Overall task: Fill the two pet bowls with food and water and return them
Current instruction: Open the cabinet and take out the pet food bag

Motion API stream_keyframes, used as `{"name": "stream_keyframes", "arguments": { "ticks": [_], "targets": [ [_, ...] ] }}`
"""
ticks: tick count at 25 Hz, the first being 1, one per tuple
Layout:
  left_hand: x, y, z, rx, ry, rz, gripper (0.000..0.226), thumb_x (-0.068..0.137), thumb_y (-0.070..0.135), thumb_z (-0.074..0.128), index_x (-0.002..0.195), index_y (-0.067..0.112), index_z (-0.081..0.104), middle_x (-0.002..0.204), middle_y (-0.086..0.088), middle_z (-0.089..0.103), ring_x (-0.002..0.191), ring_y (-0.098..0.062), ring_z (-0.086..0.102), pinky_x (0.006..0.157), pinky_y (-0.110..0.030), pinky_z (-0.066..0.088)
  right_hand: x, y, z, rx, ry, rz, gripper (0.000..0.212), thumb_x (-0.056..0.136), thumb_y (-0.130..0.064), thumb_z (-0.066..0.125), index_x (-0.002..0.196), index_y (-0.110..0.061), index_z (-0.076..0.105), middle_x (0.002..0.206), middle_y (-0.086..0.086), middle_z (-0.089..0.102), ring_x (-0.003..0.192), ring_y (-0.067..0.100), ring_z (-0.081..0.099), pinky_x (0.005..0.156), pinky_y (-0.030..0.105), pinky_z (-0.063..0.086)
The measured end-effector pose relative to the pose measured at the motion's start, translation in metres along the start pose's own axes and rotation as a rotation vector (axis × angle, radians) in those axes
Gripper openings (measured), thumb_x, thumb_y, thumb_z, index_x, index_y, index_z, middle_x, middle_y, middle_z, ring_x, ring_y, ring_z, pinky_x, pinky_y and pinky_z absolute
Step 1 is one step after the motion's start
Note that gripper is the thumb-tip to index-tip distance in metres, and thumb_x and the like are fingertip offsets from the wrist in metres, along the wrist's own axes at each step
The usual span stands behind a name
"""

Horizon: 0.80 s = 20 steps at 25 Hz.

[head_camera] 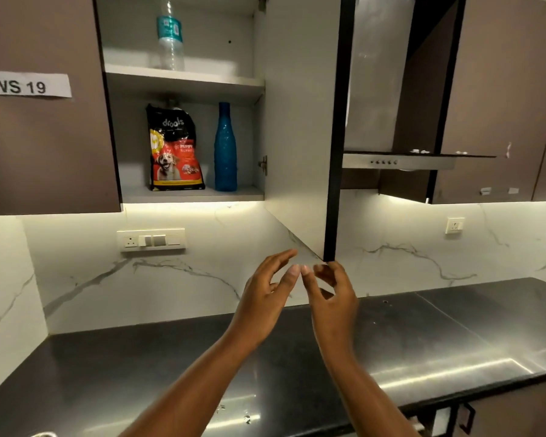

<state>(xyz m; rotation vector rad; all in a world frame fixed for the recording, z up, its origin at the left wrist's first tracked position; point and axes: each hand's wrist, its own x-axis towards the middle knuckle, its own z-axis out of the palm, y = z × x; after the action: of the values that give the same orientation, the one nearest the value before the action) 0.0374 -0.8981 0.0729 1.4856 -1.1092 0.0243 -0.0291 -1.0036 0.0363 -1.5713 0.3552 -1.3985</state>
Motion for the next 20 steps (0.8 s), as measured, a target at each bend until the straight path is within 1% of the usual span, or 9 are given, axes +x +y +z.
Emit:
{"name": "stream_keyframes", "arguments": {
  "ticks": [1, 2, 4, 6, 8, 11, 13, 15, 20],
  "targets": [
    [0.002, -0.007, -0.01, 0.029, 0.022, -0.017, 0.041, 0.087, 0.053, 0.046, 0.129, 0.049, 0.042, 0.137, 0.022, 0.047, 0.119, 0.009, 0.047, 0.081, 0.0, 0.042, -0.002, 0.004, 0.009, 0.0, -0.016, 0.029, 0.051, 0.089, -0.04, 0.068, 0.133, -0.018, 0.057, 0.124, -0.001, 0.066, 0.111, 0.008, 0.063, 0.076, 0.002, 0.05],
    [0.004, -0.017, -0.021, 0.055, 0.046, -0.036, 0.044, 0.087, 0.052, 0.047, 0.13, 0.046, 0.041, 0.14, 0.019, 0.046, 0.122, 0.006, 0.044, 0.083, 0.0, 0.04, -0.002, 0.007, 0.02, 0.005, -0.033, 0.047, 0.048, 0.09, -0.04, 0.067, 0.133, -0.022, 0.056, 0.124, -0.002, 0.066, 0.107, 0.004, 0.062, 0.074, 0.002, 0.05],
    [0.011, -0.035, -0.046, 0.102, 0.102, -0.072, 0.048, 0.088, 0.048, 0.05, 0.135, 0.039, 0.042, 0.144, 0.013, 0.046, 0.127, 0.001, 0.041, 0.094, -0.012, 0.039, 0.002, 0.009, 0.043, 0.008, -0.072, 0.042, 0.046, 0.09, -0.042, 0.066, 0.132, -0.028, 0.054, 0.123, -0.004, 0.066, 0.102, -0.001, 0.061, 0.072, 0.001, 0.049],
    [0.02, -0.054, -0.074, 0.123, 0.154, -0.099, 0.05, 0.088, 0.045, 0.052, 0.136, 0.034, 0.044, 0.145, 0.007, 0.048, 0.129, -0.006, 0.045, 0.098, -0.023, 0.041, 0.01, 0.011, 0.07, -0.013, -0.118, -0.006, 0.048, 0.087, -0.048, 0.064, 0.131, -0.03, 0.054, 0.123, -0.005, 0.066, 0.105, 0.002, 0.063, 0.073, 0.001, 0.049],
    [0.033, -0.072, -0.105, 0.12, 0.197, -0.116, 0.049, 0.09, 0.04, 0.055, 0.137, 0.03, 0.046, 0.144, 0.002, 0.052, 0.131, -0.014, 0.049, 0.099, -0.027, 0.043, 0.02, 0.013, 0.102, -0.033, -0.164, -0.047, 0.047, 0.087, -0.053, 0.063, 0.129, -0.033, 0.053, 0.124, -0.007, 0.065, 0.107, 0.007, 0.064, 0.075, 0.004, 0.049],
    [0.062, -0.097, -0.152, 0.145, 0.238, -0.122, 0.048, 0.092, 0.035, 0.056, 0.138, 0.026, 0.046, 0.142, -0.001, 0.054, 0.13, -0.019, 0.052, 0.097, -0.029, 0.043, 0.039, 0.017, 0.155, -0.031, -0.215, -0.086, 0.048, 0.087, -0.053, 0.065, 0.129, -0.035, 0.051, 0.126, -0.009, 0.063, 0.107, 0.01, 0.064, 0.079, 0.006, 0.049],
    [0.084, -0.107, -0.183, 0.165, 0.263, -0.118, 0.049, 0.092, 0.036, 0.057, 0.139, 0.025, 0.047, 0.141, -0.002, 0.054, 0.129, -0.02, 0.052, 0.096, -0.031, 0.044, 0.053, 0.021, 0.189, -0.032, -0.249, -0.102, 0.05, 0.086, -0.049, 0.067, 0.13, -0.035, 0.049, 0.128, -0.011, 0.06, 0.107, 0.009, 0.063, 0.078, 0.003, 0.048],
    [0.11, -0.114, -0.217, 0.173, 0.282, -0.118, 0.048, 0.092, 0.036, 0.058, 0.138, 0.025, 0.048, 0.139, -0.001, 0.056, 0.128, -0.02, 0.053, 0.096, -0.031, 0.045, 0.069, 0.025, 0.225, -0.045, -0.283, -0.123, 0.053, 0.087, -0.043, 0.072, 0.133, -0.033, 0.048, 0.131, -0.008, 0.059, 0.106, 0.008, 0.061, 0.081, 0.004, 0.047],
    [0.183, -0.125, -0.296, 0.218, 0.309, -0.04, 0.047, 0.091, 0.037, 0.062, 0.134, 0.023, 0.052, 0.131, -0.001, 0.061, 0.121, -0.016, 0.056, 0.097, -0.029, 0.044, 0.126, 0.021, 0.308, -0.084, -0.341, -0.091, 0.067, 0.086, -0.037, 0.077, 0.143, -0.025, 0.044, 0.141, 0.005, 0.057, 0.112, 0.011, 0.055, 0.088, 0.022, 0.05]
  ]
}}
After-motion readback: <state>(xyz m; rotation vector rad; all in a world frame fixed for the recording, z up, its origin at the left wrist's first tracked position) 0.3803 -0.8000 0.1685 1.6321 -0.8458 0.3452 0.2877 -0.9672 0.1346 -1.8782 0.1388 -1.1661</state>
